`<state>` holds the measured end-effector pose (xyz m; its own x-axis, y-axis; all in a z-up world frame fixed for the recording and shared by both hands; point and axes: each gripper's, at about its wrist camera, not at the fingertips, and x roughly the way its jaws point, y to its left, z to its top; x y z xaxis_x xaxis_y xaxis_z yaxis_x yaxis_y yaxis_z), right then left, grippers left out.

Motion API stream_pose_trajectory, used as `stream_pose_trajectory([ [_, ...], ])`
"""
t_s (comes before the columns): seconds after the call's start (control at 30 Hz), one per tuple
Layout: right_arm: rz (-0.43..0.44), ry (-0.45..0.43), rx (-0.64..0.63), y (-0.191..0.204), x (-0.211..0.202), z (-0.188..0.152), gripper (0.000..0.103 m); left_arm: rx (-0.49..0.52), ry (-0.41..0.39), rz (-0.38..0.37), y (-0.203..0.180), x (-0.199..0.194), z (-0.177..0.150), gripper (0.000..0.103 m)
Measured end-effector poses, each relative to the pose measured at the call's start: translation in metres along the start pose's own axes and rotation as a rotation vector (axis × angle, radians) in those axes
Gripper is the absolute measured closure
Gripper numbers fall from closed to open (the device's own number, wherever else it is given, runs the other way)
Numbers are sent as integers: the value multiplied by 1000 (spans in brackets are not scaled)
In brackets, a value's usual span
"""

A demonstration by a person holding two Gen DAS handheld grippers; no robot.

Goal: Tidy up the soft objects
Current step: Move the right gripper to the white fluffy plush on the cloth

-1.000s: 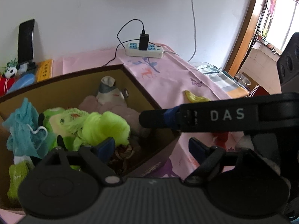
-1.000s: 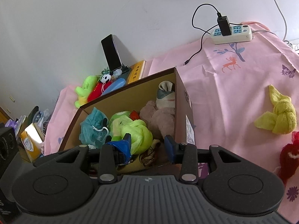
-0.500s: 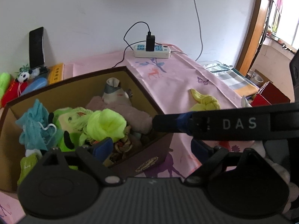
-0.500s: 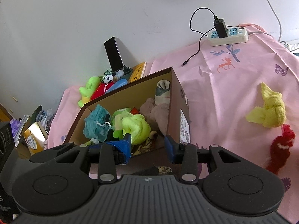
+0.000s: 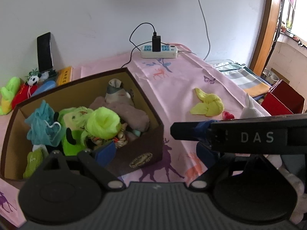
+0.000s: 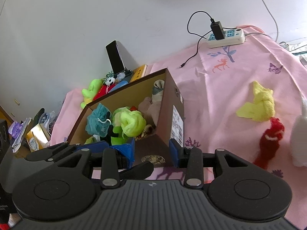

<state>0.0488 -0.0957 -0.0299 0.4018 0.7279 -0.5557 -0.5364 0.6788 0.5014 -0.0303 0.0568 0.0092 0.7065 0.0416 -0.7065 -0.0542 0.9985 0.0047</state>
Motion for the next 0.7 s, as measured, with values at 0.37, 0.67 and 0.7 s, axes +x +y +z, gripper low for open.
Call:
stream_pose_trajectory([
  [0.37, -21, 6, 34, -23, -20, -15, 80, 31, 20, 4, -34, -1, -10, 12],
  [0.67, -52, 23, 84, -48, -26, -32, 80, 104, 77, -19, -69, 14, -20, 11],
  [0.7, -57, 25, 93, -51, -27, -34, 80, 113, 83, -23, -73, 16, -21, 11],
])
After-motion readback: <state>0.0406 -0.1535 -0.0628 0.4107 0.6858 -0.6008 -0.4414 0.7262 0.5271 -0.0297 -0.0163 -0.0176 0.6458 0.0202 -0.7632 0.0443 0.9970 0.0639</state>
